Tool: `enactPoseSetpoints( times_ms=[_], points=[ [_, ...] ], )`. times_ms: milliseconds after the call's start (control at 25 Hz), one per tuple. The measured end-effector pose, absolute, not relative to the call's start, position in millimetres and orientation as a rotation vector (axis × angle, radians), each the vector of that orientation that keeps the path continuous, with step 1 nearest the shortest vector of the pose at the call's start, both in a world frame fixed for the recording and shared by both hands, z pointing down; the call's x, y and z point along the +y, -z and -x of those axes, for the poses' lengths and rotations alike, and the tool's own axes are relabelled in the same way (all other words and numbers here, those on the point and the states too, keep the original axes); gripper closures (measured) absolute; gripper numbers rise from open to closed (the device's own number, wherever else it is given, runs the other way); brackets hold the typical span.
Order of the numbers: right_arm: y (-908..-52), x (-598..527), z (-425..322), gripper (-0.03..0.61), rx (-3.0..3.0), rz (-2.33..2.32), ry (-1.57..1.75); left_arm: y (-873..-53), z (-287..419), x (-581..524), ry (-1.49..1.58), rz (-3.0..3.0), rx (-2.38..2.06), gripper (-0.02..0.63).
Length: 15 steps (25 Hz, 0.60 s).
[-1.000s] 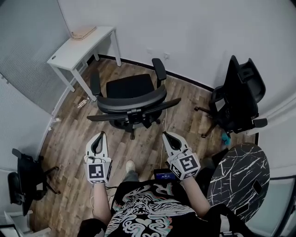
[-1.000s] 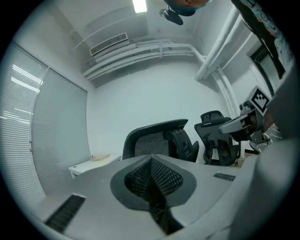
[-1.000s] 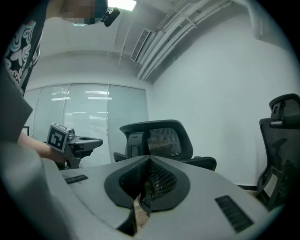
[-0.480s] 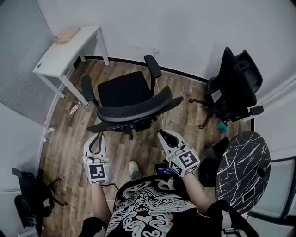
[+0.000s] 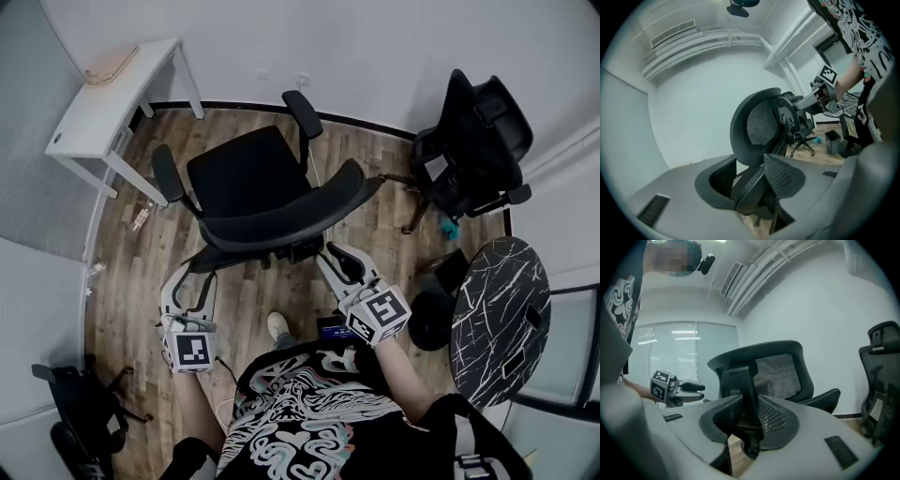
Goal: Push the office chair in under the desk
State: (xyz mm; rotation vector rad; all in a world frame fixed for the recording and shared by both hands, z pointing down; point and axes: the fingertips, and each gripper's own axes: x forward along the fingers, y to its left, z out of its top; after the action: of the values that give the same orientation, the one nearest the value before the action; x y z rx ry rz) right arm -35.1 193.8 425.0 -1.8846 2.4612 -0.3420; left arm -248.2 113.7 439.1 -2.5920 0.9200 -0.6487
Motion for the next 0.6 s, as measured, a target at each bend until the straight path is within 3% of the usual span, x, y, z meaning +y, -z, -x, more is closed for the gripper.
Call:
enactPoseSetpoints(
  times_ms=[200, 600],
  points=[
    [-428, 200, 38, 0.467, 2.446, 1.920, 0.316, -461, 245, 111, 0.744, 2.574, 0.726, 0.376],
    [-430, 191, 41, 0.465, 2.452, 2.007, 0.287, -491, 232, 114, 0.997, 2.522, 0.504, 0.357]
  ],
)
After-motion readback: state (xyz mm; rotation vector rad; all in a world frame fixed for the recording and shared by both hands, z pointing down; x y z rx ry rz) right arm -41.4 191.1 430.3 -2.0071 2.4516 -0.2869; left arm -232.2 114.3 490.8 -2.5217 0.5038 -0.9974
